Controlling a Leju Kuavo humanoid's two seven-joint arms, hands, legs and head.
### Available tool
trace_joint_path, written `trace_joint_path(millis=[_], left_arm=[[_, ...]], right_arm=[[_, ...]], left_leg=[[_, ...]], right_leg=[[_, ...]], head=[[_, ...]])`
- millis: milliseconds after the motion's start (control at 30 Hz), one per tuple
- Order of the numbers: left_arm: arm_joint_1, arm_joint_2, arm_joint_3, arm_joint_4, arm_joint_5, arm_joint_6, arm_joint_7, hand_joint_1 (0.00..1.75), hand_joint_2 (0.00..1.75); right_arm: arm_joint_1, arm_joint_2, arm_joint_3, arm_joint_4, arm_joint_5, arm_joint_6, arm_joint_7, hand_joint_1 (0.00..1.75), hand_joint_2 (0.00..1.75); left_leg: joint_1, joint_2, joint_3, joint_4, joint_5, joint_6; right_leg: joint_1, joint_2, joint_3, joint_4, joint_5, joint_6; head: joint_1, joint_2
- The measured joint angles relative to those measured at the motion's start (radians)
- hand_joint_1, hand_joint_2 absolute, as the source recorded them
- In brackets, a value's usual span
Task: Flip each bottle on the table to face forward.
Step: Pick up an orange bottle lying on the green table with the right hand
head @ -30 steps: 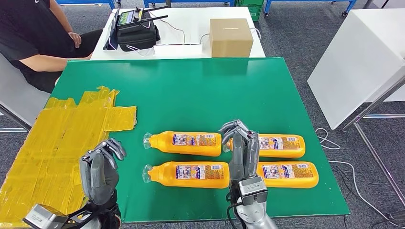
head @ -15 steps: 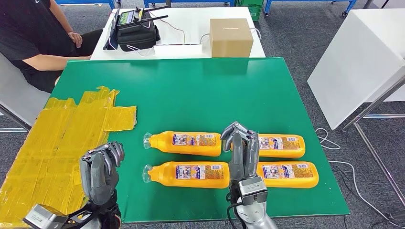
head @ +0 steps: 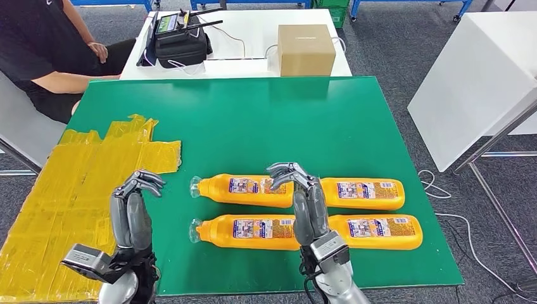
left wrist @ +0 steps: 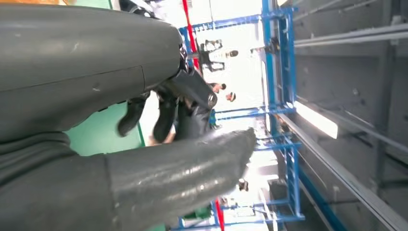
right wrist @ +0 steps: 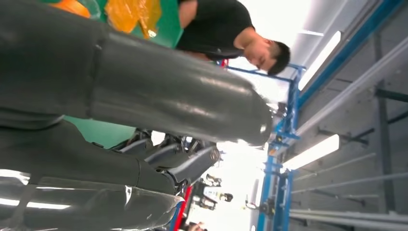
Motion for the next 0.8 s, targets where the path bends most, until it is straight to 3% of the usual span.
trace_joint_path(millis=[233, 367, 533, 667, 800], left_arm=[[-0.013, 0.004, 0.004, 0.028, 0.004, 0.007, 0.000, 0.00, 0.00], [-0.015, 0.006, 0.005, 0.038, 0.005, 0.008, 0.000, 0.00, 0.00], [-0.015, 0.006, 0.009, 0.050, 0.006, 0.016, 0.000, 0.00, 0.00], [-0.016, 0.006, 0.019, 0.061, 0.011, 0.026, 0.000, 0.00, 0.00], [-0.011, 0.007, 0.035, 0.066, 0.019, 0.030, 0.000, 0.00, 0.00]], right_arm=[[-0.005, -0.001, 0.000, 0.017, 0.004, -0.001, 0.010, 0.00, 0.00], [-0.006, -0.002, 0.000, 0.024, 0.010, 0.001, 0.023, 0.00, 1.75], [-0.026, -0.015, 0.012, 0.051, 0.069, 0.036, 0.130, 0.00, 1.75], [-0.080, -0.045, 0.062, 0.115, 0.164, 0.083, 0.275, 0.00, 1.75], [-0.119, -0.071, 0.120, 0.145, 0.233, 0.098, 0.346, 0.00, 1.75]], left_leg=[[0.000, 0.000, 0.000, 0.000, 0.000, 0.000], [0.000, 0.000, 0.000, 0.000, 0.000, 0.000], [0.000, 0.000, 0.000, 0.000, 0.000, 0.000], [0.000, 0.000, 0.000, 0.000, 0.000, 0.000], [0.000, 0.000, 0.000, 0.000, 0.000, 0.000]], right_leg=[[0.000, 0.000, 0.000, 0.000, 0.000, 0.000], [0.000, 0.000, 0.000, 0.000, 0.000, 0.000], [0.000, 0.000, 0.000, 0.000, 0.000, 0.000], [0.000, 0.000, 0.000, 0.000, 0.000, 0.000], [0.000, 0.000, 0.000, 0.000, 0.000, 0.000]], head=[[0.000, 0.000], [0.000, 0.000], [0.000, 0.000], [0.000, 0.000], [0.000, 0.000]])
